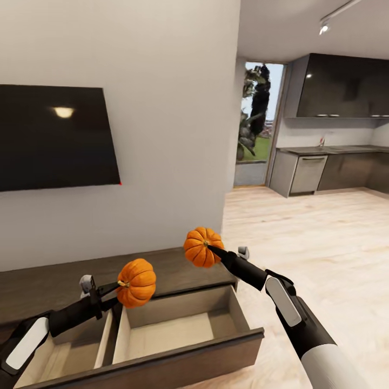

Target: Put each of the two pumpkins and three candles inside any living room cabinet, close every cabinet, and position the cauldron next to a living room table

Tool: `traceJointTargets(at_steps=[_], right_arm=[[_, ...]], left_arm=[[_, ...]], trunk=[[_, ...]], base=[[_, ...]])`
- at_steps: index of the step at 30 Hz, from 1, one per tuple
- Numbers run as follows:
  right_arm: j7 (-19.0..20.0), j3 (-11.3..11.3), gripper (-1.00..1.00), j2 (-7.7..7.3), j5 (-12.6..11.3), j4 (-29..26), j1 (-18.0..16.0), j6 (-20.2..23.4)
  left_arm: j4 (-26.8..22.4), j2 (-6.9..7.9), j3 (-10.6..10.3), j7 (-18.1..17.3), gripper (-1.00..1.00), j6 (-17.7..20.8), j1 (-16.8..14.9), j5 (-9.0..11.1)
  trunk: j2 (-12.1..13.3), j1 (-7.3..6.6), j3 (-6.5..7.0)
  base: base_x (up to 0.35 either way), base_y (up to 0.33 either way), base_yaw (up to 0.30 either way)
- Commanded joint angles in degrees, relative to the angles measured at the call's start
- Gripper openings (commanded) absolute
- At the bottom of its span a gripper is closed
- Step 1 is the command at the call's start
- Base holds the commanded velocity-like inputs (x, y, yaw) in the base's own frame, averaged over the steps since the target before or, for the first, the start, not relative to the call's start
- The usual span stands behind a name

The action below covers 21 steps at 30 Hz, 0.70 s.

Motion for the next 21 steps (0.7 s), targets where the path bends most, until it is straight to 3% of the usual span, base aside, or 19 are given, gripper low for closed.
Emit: traceJointTargets(at_steps=[1, 11, 21], right_arm=[[-0.1, 0.0, -1.00, -0.05, -0.8, -0.1, 0.0, 0.4], [-0.2, 0.1, -1.00, 0.04, -0.4, -0.1, 0.0, 0.4], [-0.1, 0.0, -1.00, -0.04, -0.4, -0.1, 0.0, 0.4]], left_arm=[[0.0, 0.04, -0.2, 0.0, -1.00, 0.2, -0.1, 0.2], [0.0, 0.06, -0.1, 0.0, -1.00, 0.2, -0.1, 0.2], [0.0, 0.04, -0.1, 0.0, -1.00, 0.2, -0.1, 0.2]], trunk=[[0.0, 0.02, -0.06], [0.0, 0.02, -0.01], [0.0, 0.02, 0.19]], base=[[0.255, -0.220, 0.251], [0.301, -0.151, 0.261], [0.277, -0.020, 0.263]])
